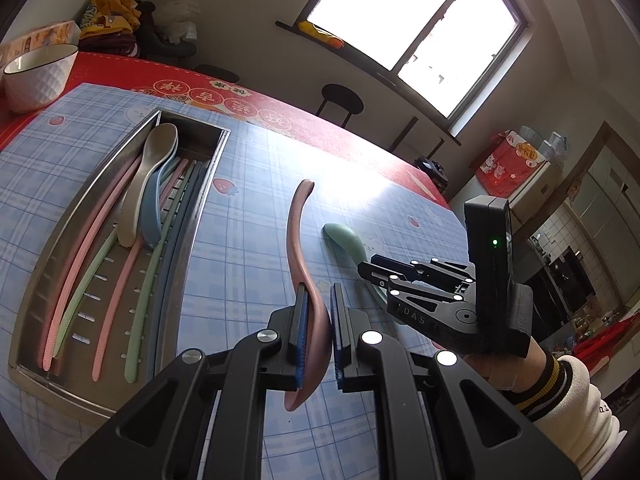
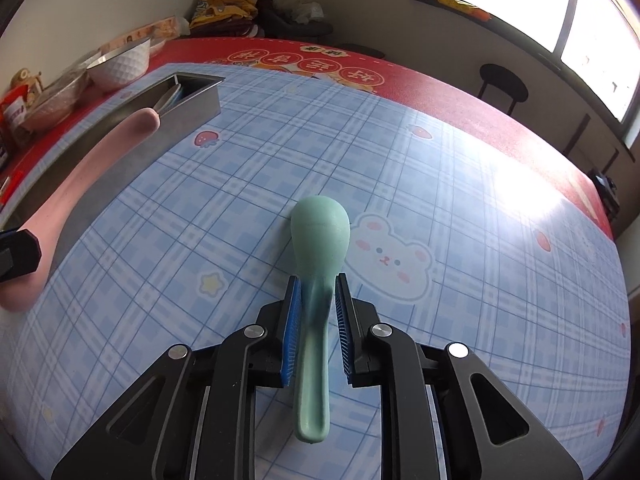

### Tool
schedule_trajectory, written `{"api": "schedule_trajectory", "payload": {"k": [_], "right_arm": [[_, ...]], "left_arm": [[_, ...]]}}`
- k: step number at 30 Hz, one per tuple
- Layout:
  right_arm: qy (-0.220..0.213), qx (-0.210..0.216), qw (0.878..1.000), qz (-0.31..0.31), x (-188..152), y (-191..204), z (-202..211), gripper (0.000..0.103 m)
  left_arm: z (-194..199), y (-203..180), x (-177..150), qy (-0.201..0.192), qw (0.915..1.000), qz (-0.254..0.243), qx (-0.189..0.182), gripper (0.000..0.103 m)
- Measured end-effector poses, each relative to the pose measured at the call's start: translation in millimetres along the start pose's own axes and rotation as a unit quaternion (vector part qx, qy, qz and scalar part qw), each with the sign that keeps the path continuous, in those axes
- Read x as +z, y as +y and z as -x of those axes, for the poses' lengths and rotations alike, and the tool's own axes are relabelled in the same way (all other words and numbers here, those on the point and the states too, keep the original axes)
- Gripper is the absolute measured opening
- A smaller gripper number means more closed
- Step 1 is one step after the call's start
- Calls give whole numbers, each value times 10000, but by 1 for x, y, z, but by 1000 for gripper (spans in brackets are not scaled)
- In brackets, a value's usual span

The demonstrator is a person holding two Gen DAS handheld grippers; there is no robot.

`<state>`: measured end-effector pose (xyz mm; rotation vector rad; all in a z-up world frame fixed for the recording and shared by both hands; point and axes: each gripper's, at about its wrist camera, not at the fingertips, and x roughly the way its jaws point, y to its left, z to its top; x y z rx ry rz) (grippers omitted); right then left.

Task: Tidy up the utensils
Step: 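Carry the mint-green spoon toward the steel tray with the right gripper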

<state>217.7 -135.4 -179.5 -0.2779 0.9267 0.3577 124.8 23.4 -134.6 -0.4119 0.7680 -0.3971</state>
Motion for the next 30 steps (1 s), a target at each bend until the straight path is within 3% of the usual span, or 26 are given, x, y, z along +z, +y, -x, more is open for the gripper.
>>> {"api": "schedule_trajectory", "payload": {"k": [4,6,9,16,21,23,24,26,30], "right_arm": [[-51,-63,9999,97,5,7,-1,38],[-22,-81,9998,162,8,12,-5,39],[36,-188,9997,130,12,12,-13,39],[141,360,9971,-659,13,-9,-20,38],[151,328,9971,-671,8,-8,-17,38],[105,369,9969,-694,6,-10,-17,33],[88,405,9965,-725,6,-10,-16,24],[37,435,9960,-774,4,-11,-16,23],[-112,982,9876,-1221,-2,-24,-12,23]], "left_arm": [[0,1,0,-3,10000,2,-11,10],[0,1,0,-1,10000,0,-13,10],[0,2,0,0,10000,9,-6,10],[3,7,2,-4,10000,67,8,10],[5,7,3,-13,10000,81,15,10],[5,8,3,-8,10000,89,7,10],[5,7,3,-5,10000,90,-4,10],[5,5,3,5,10000,73,-11,10],[5,4,3,8,10000,65,4,10]]}}
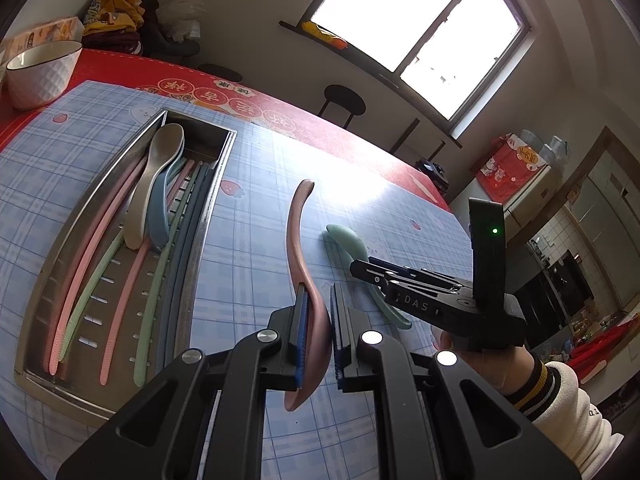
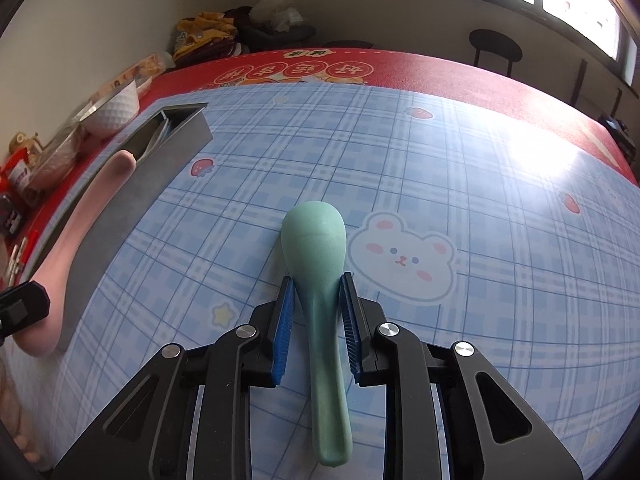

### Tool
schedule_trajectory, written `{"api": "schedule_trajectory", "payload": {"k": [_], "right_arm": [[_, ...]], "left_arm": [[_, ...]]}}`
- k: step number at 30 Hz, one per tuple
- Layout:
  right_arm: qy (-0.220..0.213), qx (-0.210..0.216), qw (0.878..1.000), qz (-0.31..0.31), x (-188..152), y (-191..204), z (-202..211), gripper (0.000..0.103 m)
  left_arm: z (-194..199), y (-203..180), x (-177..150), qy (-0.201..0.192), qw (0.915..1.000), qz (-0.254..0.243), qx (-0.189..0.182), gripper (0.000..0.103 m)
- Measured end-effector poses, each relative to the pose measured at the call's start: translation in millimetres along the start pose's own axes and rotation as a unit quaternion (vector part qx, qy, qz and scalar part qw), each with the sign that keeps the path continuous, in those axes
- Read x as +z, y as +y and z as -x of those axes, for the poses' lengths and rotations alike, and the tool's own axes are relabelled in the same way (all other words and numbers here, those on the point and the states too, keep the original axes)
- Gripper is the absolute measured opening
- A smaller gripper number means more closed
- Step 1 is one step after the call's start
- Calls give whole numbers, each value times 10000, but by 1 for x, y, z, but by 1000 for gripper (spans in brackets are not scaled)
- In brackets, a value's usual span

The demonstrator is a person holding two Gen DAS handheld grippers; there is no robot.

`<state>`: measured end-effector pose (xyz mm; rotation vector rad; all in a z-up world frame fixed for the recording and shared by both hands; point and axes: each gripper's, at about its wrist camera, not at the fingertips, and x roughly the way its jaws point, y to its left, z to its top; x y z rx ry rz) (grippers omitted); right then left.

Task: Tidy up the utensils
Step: 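Carry the mint-green spoon toward the steel tray with the right gripper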

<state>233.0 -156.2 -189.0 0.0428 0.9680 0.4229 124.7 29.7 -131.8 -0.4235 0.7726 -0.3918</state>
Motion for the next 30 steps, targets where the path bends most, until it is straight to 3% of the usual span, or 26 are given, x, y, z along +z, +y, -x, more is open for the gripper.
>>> {"api": "schedule_trajectory", "payload": {"k": [6,15,23,30], "right_arm": [[-270,419,9980,-377,-5,-11,10,23],[-595,923,9930,-424,-5,-5,24,23],[-368,1289,9896,-523,-4,-2,14,23],[44,951,9938,-575,-3,-6,-3,23]], "left_arm": [[1,1,3,-21,10000,13,62,10],[11,3,6,-117,9998,69,157,10],[9,1,3,-62,9998,45,174,10],[7,-4,3,-48,9999,1,141,10]]}}
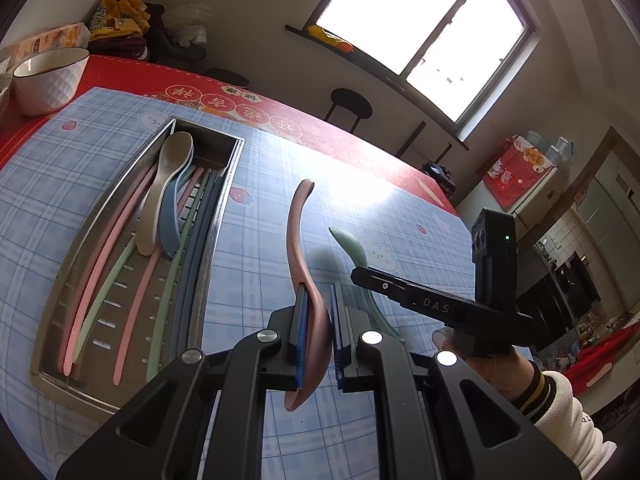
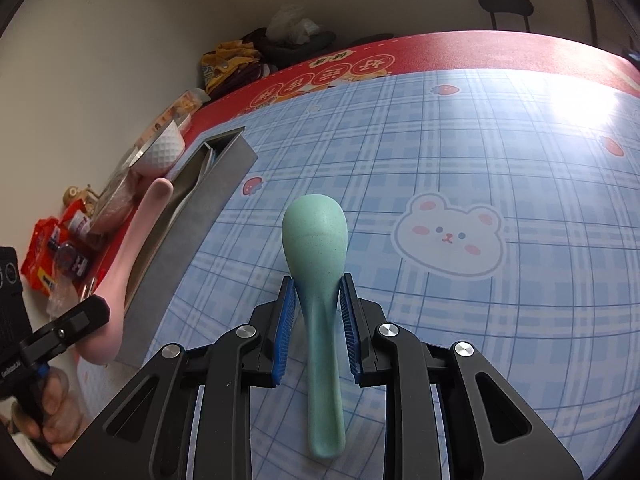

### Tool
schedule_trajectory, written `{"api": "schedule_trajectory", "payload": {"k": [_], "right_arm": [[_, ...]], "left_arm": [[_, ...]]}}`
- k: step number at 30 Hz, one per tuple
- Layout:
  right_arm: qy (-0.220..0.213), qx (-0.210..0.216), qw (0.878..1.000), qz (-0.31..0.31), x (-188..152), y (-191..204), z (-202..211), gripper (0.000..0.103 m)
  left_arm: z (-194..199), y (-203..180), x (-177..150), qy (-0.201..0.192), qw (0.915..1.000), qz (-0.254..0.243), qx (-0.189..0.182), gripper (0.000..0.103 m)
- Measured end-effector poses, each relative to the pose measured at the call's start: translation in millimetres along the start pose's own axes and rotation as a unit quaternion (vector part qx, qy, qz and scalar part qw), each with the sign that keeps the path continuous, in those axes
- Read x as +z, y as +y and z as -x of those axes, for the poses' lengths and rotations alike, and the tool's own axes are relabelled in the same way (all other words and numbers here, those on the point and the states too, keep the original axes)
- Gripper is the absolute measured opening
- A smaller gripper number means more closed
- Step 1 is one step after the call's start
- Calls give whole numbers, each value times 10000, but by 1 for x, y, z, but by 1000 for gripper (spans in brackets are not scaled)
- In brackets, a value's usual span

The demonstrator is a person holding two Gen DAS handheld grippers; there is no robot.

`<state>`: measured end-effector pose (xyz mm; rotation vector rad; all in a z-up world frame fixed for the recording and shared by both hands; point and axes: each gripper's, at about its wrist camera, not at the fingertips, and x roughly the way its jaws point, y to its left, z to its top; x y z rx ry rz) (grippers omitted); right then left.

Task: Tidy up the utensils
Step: 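Carry the mint-green spoon toward the steel tray with the right gripper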

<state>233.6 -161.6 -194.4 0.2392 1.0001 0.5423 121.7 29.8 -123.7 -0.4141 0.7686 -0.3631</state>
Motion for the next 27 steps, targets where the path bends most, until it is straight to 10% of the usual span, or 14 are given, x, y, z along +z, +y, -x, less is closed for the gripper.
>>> {"api": "schedule_trajectory", "payload": {"k": [27], "right_arm": [[281,-1139,9830,1415,-24,32,6,24]], "left_arm": [[3,9,-2,-42,9998,69,-193,10]]}}
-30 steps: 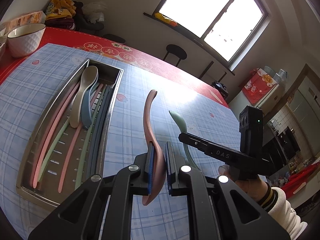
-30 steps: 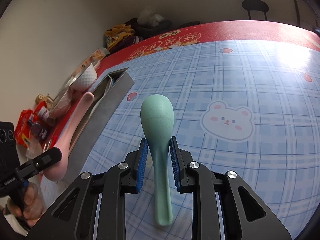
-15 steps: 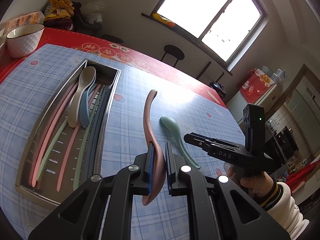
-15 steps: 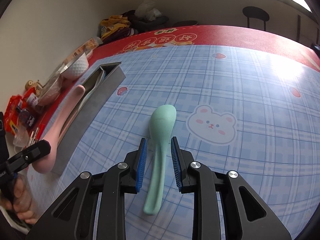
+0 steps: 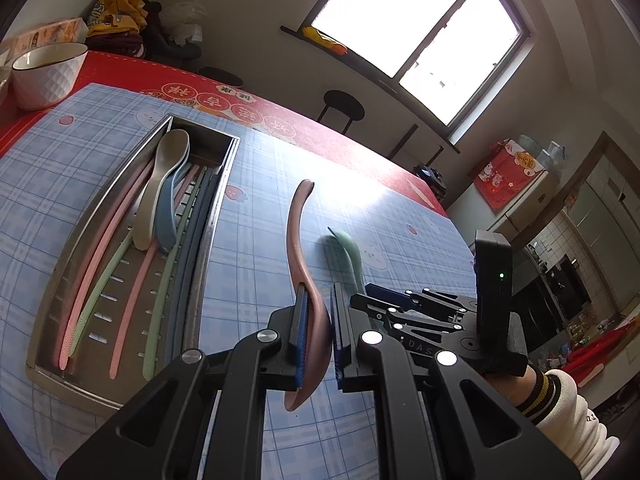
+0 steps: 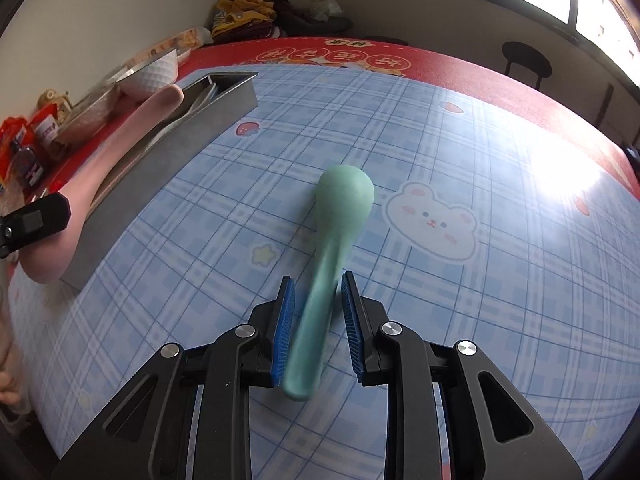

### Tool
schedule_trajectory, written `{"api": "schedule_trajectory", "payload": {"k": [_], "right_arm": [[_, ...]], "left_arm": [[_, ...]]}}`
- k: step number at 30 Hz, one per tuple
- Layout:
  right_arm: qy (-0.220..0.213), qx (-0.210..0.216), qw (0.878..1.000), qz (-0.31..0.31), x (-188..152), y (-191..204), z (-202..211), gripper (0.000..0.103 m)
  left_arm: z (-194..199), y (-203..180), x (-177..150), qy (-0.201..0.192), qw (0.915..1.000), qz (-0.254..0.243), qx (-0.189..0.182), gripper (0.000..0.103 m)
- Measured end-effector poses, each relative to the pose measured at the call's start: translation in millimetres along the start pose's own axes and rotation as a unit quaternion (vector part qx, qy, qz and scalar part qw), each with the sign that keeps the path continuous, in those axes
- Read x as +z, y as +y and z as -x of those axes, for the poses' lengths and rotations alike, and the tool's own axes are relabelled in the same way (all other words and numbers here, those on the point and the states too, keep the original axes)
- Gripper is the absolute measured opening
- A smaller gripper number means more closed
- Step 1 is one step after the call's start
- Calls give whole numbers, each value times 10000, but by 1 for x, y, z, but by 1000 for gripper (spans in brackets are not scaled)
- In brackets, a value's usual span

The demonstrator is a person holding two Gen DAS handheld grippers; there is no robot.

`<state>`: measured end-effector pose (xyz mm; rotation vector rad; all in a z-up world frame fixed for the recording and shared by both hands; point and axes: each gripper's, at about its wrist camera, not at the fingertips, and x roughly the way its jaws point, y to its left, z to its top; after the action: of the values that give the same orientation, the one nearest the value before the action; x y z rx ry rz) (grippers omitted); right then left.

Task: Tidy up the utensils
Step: 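Carry the mint-green spoon toward the steel tray with the right gripper, then carry the pink spoon over the steel tray with the left gripper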

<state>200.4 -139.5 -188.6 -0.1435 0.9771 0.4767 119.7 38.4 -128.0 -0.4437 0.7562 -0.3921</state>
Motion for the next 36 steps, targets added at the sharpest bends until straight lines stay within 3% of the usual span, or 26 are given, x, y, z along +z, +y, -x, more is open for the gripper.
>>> {"api": "schedule_trajectory", "payload": {"k": [3,8,23,29,36], "right_arm": [[2,-29,10000,47,1,2,1,15],[-95,-393,9985,359,-1,15,3,14],[-862,234,9956,-287,8,5,29,14],[-969,429,9935,-415,11,10,25,14],[-1060,624,9910,-523,18,17,24,14]], "left_arm": [[1,3,0,-8,10000,28,6,10],[3,3,-1,-3,10000,40,16,10],[17,14,16,-123,9998,121,64,10],[31,32,41,-213,9988,155,407,10],[14,54,55,82,9969,234,743,10]]}}
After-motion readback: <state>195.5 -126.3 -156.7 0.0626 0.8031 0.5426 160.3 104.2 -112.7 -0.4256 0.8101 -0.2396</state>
